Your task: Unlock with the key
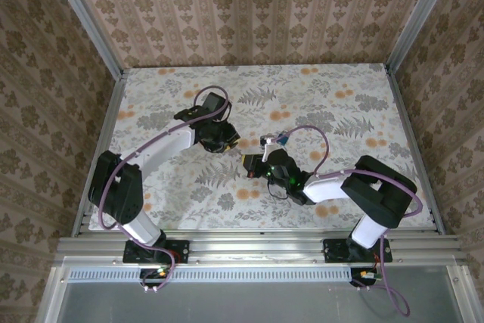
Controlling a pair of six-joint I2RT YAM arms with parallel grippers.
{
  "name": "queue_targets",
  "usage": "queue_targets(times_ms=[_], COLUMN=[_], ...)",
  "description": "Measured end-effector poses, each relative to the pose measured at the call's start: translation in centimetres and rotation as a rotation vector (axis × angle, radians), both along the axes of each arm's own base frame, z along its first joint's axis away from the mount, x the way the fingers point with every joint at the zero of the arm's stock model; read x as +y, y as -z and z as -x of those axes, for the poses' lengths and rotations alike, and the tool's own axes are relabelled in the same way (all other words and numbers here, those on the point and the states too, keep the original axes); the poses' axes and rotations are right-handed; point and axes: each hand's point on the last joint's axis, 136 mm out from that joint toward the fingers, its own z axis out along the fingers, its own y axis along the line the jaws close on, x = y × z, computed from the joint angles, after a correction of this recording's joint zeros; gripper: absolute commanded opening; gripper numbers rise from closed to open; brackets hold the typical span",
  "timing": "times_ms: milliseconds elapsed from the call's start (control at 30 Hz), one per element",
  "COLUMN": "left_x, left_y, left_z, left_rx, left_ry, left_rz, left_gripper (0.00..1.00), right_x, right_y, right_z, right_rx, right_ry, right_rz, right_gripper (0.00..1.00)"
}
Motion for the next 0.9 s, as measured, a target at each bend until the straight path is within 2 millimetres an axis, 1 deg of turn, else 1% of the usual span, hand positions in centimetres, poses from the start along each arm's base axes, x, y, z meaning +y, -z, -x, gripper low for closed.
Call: queue_targets(times_ms=[267, 633, 900], left_x=[-0.1, -0.3, -0.4], left_y=[0.0, 0.0, -0.1], left_z=[0.1, 0.1, 0.0], left_rx=[0.004, 0.006, 0.003], left_ry=[0.003, 0.007, 0.010], left_rz=[0.004, 0.013, 0.022], left_gripper=[0.25, 0.26, 0.26], right_x=[0.6, 0.6, 0.7], right_y=[-1.0, -1.2, -1.7], right_z=[-0.3, -0.5, -0.9], right_rx=[-0.020, -0.031, -0.045], right_ry=[0.002, 0.014, 0.022], right_rz=[-0.017, -0.011, -0.010], right_gripper=[0.00, 0.00, 0.00])
